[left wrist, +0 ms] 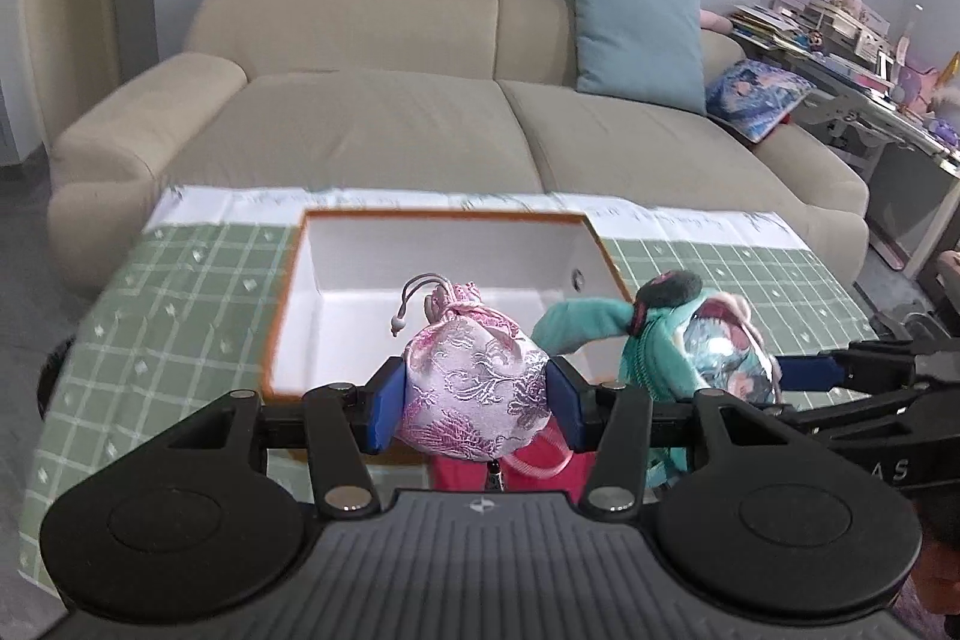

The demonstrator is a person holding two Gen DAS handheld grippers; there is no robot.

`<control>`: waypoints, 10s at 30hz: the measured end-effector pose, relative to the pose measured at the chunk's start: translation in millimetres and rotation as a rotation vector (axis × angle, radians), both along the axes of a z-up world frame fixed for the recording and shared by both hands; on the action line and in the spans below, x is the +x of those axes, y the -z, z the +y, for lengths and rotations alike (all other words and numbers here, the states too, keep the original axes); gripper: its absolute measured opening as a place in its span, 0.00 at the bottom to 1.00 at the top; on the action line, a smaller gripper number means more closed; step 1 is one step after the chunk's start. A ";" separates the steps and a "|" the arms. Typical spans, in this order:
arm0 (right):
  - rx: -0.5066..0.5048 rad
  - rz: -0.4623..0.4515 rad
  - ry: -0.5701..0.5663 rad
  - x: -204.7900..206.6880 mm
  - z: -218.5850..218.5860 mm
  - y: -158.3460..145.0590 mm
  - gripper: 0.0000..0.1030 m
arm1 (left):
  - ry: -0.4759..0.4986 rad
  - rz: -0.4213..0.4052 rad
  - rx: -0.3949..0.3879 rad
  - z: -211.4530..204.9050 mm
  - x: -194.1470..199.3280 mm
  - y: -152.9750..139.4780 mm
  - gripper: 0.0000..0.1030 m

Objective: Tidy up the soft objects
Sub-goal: 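Lift the pouch and doll and carry both over the orange shoebox, then open both tools to drop the pouch and doll into the shoebox, then grasp the navy cloth with the left tool while the right tool grasps the grey eye mask, then lift the navy cloth and grey mask and carry them over the shoebox, then open both tools to drop the cloth and mask into the shoebox, then move both open tools back toward the remaining items on the mat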

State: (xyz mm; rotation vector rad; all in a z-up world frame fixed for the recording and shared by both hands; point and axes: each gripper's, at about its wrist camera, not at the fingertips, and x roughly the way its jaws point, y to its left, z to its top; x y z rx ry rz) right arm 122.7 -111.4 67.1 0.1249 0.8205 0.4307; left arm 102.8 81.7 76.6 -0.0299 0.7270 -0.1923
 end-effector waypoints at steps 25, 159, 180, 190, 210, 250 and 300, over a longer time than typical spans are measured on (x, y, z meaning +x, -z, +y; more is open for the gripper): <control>-0.119 0.115 0.009 180.3 59.0 70.3 0.72 | -0.062 0.185 -0.013 31.9 166.3 81.3 0.56; -0.147 0.134 0.148 -95.4 -86.6 72.9 0.00 | 0.301 0.023 -0.052 -110.8 -55.1 81.1 0.13; -0.048 -0.139 -0.085 -33.6 27.0 -15.0 0.00 | 0.053 -0.130 -0.037 -14.9 -21.2 18.8 0.13; -0.057 -0.168 -0.070 46.0 60.4 -11.6 0.00 | 0.007 -0.136 0.062 1.0 54.1 10.7 0.13; -0.181 0.056 -0.106 139.7 95.8 89.0 0.09 | -0.057 0.101 0.151 17.8 151.4 91.9 0.17; -0.126 -0.064 0.018 -27.5 -15.2 32.1 0.72 | 0.014 -0.067 0.026 -34.3 0.2 36.2 0.52; -0.148 0.237 0.163 43.5 -175.6 168.3 0.54 | 0.378 0.264 0.205 -217.1 46.2 142.3 0.62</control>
